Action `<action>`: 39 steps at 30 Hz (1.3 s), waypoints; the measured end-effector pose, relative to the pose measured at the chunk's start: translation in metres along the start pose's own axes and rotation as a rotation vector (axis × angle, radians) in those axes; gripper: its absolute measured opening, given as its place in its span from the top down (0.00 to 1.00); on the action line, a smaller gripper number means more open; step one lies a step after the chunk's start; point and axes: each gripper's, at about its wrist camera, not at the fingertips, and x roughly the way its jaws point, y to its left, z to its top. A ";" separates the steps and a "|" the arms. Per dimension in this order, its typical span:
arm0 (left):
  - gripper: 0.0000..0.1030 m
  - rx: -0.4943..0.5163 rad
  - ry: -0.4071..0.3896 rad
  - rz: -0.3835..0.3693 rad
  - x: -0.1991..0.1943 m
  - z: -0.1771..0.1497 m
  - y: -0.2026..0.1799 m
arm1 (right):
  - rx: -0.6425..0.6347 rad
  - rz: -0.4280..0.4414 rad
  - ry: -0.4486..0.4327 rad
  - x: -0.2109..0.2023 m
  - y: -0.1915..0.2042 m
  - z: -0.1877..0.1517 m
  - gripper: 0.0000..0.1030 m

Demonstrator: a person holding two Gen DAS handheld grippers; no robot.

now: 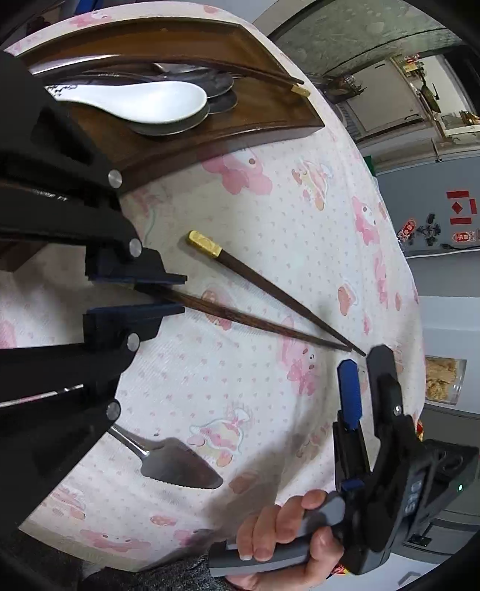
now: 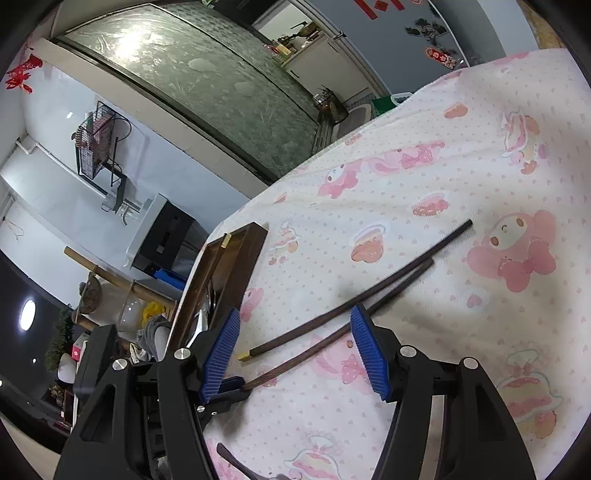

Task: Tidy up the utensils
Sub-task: 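Return the left gripper to the chopsticks and grasp a third chopstick, then lay the chopstick in the tray and release with the left gripper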

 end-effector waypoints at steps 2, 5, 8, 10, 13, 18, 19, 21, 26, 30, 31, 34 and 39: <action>0.91 -0.003 -0.006 -0.002 -0.002 -0.002 -0.002 | -0.002 -0.024 0.013 0.003 0.000 -0.003 0.39; 0.92 -0.005 -0.027 -0.001 -0.006 -0.003 -0.009 | 0.008 -0.038 0.045 0.010 -0.001 -0.008 0.39; 0.94 -0.016 -0.065 -0.021 -0.016 -0.004 -0.016 | 0.018 -0.045 0.070 0.018 -0.003 -0.014 0.39; 0.94 -0.020 -0.093 -0.040 -0.025 -0.005 -0.022 | 0.030 -0.048 0.063 0.019 -0.003 -0.014 0.39; 0.94 -0.007 -0.120 -0.067 -0.036 -0.005 -0.033 | 0.052 -0.057 0.058 0.022 -0.002 -0.013 0.42; 0.94 0.014 -0.131 -0.069 -0.045 -0.008 -0.041 | 0.068 -0.097 0.039 0.022 -0.007 -0.012 0.70; 0.94 0.019 -0.131 -0.073 -0.046 -0.010 -0.041 | 0.067 -0.101 0.030 0.021 -0.008 -0.012 0.78; 0.94 0.014 -0.135 -0.073 -0.046 -0.013 -0.039 | 0.065 -0.092 0.028 0.021 -0.008 -0.012 0.82; 0.94 -0.002 -0.149 -0.076 -0.051 -0.023 -0.031 | 0.029 -0.097 0.020 0.021 0.009 -0.013 0.83; 0.94 -0.027 -0.169 -0.063 -0.065 -0.037 -0.014 | -0.016 -0.084 0.029 0.032 0.038 -0.009 0.83; 0.94 -0.036 -0.173 -0.055 -0.069 -0.041 -0.009 | -0.034 -0.080 0.031 0.038 0.048 -0.009 0.84; 0.94 -0.064 -0.179 -0.024 -0.081 -0.051 0.011 | -0.080 -0.065 0.041 0.059 0.078 -0.006 0.84; 0.93 -0.130 -0.160 0.045 -0.091 -0.072 0.054 | -0.139 -0.042 0.085 0.105 0.121 0.000 0.85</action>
